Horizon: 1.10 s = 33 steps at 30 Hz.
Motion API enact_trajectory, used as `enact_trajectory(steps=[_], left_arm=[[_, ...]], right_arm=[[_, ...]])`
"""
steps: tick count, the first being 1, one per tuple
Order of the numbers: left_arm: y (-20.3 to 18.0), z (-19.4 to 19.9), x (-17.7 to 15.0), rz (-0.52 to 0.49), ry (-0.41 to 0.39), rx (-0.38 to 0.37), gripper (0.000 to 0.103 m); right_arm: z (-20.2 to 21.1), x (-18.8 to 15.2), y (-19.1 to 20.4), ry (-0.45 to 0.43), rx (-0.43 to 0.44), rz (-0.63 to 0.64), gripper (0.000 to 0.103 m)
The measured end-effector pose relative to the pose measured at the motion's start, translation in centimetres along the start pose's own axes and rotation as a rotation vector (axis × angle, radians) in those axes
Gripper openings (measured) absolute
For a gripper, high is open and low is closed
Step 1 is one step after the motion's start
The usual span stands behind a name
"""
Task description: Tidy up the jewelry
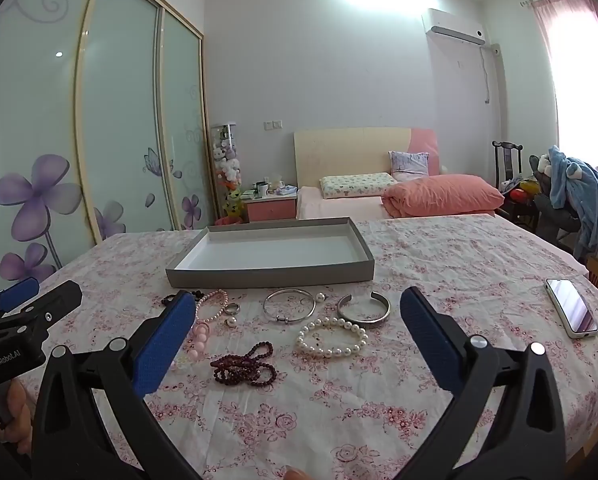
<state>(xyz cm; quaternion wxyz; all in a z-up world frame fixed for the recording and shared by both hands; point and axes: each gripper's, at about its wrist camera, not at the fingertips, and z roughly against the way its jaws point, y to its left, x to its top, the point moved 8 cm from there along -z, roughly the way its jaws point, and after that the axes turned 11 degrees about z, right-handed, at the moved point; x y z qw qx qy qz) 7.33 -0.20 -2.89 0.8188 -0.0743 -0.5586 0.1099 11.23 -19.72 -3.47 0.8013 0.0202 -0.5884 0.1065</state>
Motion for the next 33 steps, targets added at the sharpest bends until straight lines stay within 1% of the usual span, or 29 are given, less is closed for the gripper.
enact_trajectory(steps=[5,6,33], left_arm=[[-0.37,0.41,-0.21,-0.001,-0.002,0.000,0.099],[0.21,-0.18,0.07,0.004,0.005,0.000,0.099],[0.24,-0.23,0.06,0.006,0.009,0.000,0.099]], right_arm=[[0.05,-0.01,-0.04,0.001,0.001,0.000,0.101],[0.04,-0.02,-0.05,0.001,0.001,-0.001,0.101],[-0.11,-0.25,-0.08,0.007,0.001,-0.003,0.101]])
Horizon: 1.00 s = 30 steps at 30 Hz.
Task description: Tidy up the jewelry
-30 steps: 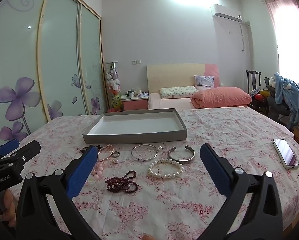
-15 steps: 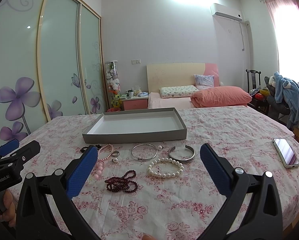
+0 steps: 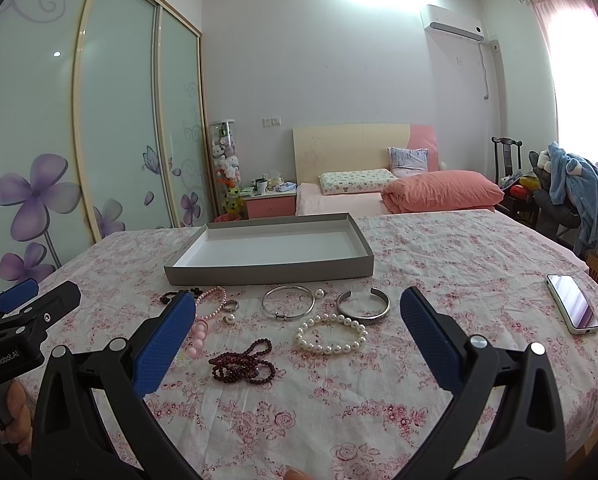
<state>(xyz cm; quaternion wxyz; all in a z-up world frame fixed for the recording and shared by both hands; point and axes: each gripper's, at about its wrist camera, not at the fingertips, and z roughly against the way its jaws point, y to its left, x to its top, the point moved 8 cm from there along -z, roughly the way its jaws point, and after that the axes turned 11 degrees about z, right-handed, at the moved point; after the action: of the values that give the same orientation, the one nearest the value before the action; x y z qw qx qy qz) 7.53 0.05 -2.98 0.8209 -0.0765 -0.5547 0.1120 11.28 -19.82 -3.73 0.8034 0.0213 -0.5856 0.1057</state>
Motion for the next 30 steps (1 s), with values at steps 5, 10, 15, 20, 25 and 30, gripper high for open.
enact_trajectory(steps=[5,10,15,20,25,30], left_arm=[[0.00,-0.01,0.00,0.000,0.001,0.000,0.099],[0.00,-0.02,-0.01,0.000,0.002,0.000,0.099],[0.01,-0.03,-0.01,0.001,0.002,0.001,0.099],[0.04,-0.20,-0.40,0.000,0.003,0.001,0.099],[0.04,-0.21,-0.41,0.001,0.004,0.001,0.099],[0.05,-0.22,-0.41,0.000,0.004,0.001,0.099]], right_arm=[[-0.03,-0.02,0.03,0.000,0.001,0.000,0.101],[-0.11,-0.25,-0.04,0.002,0.001,-0.002,0.101],[-0.14,-0.22,-0.05,0.003,0.001,-0.002,0.101],[-0.16,-0.24,-0.07,0.004,0.002,-0.003,0.101],[-0.19,-0.25,-0.08,0.005,0.002,-0.003,0.101],[-0.21,-0.20,-0.08,0.006,0.003,-0.004,0.101]])
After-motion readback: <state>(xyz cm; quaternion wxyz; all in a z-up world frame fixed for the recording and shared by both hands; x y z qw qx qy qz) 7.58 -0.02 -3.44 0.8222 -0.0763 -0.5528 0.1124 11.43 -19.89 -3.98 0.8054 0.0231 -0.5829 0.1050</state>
